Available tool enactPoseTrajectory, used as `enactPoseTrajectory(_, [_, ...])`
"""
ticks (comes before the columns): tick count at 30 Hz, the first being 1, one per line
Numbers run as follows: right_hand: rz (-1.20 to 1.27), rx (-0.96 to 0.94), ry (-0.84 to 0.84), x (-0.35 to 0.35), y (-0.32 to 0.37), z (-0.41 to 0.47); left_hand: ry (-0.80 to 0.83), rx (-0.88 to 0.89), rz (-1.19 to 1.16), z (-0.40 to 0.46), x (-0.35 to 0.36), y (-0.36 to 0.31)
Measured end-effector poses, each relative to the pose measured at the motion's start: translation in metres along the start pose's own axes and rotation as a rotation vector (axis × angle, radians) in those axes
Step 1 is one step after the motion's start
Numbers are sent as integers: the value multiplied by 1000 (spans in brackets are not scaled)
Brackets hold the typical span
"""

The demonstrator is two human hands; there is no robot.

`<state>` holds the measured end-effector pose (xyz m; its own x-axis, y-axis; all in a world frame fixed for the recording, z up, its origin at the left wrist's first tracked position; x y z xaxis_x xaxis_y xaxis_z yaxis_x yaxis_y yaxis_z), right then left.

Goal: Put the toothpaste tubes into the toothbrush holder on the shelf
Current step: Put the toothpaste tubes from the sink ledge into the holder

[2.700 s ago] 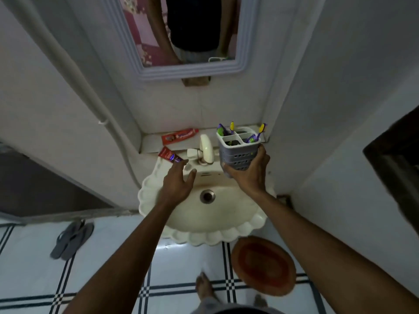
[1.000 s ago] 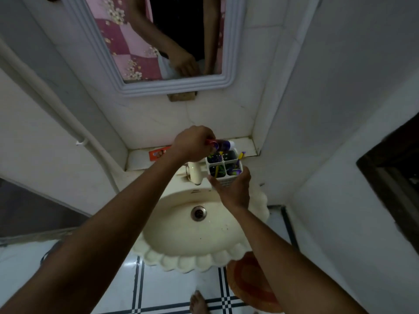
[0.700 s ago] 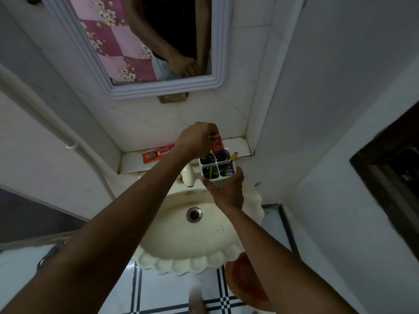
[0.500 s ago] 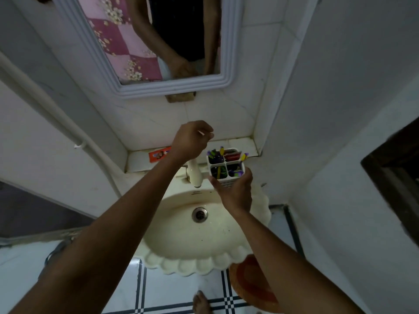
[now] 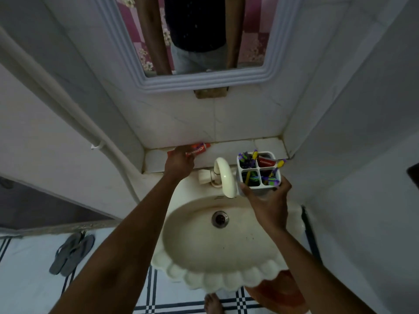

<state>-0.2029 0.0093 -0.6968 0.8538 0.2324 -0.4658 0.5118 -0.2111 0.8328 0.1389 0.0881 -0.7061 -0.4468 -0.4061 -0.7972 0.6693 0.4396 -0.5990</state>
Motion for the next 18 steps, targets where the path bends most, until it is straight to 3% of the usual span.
enactPoseTrajectory(8, [-1, 17, -33, 8, -8, 3, 256, 57, 505, 24, 25, 20])
enactPoseTrajectory(11, [-12, 20, -34, 8, -6, 2, 277, 31, 552, 23, 24, 21])
enactPoseTrajectory(14, [-10, 17, -19, 8, -5, 1, 243, -15, 306, 17, 15, 15])
enactPoseTrajectory(18, [-15, 14, -5, 7, -1, -3, 223, -130, -282, -8, -15, -26])
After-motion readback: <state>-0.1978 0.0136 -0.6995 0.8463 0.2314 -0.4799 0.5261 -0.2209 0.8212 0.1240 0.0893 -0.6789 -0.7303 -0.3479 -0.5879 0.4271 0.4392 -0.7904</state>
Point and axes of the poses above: each hand's wrist, its own z-axis towards the middle knuckle, its own x-axis out of the palm, y = z × x, the point moved 6 cm from there along z, towards the middle knuckle, and after that the axes turned 12 degrees about x, right-handed, at the moved point
